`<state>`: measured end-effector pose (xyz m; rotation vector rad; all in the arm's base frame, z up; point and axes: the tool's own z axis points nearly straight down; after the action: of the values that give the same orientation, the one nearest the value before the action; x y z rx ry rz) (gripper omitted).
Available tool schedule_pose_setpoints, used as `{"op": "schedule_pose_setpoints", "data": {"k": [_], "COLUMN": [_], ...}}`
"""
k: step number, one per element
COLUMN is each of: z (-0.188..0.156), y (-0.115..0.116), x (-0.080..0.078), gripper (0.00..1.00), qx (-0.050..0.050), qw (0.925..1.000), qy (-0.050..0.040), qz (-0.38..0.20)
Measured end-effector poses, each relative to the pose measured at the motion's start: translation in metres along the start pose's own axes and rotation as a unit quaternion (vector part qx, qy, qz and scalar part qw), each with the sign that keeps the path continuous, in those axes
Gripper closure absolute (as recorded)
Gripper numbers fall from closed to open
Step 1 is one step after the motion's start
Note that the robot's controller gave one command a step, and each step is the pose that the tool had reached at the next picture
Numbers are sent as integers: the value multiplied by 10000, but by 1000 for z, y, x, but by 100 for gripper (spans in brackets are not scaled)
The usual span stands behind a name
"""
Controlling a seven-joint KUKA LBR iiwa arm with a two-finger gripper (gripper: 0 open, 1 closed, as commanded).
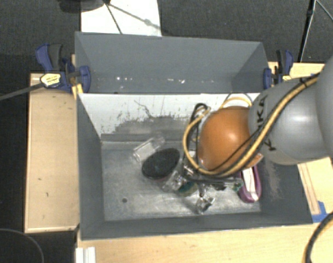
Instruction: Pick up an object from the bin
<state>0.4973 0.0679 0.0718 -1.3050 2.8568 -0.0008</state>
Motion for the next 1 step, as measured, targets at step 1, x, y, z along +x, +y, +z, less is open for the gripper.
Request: {"op": "schedule_pose_setpoints", "data": {"k": [1], "z": [-23], "y": [3], "x": [19], "gripper": [0], "qx": [4], "qw": [9782], "qy": [-14], "qz": [-2079]}}
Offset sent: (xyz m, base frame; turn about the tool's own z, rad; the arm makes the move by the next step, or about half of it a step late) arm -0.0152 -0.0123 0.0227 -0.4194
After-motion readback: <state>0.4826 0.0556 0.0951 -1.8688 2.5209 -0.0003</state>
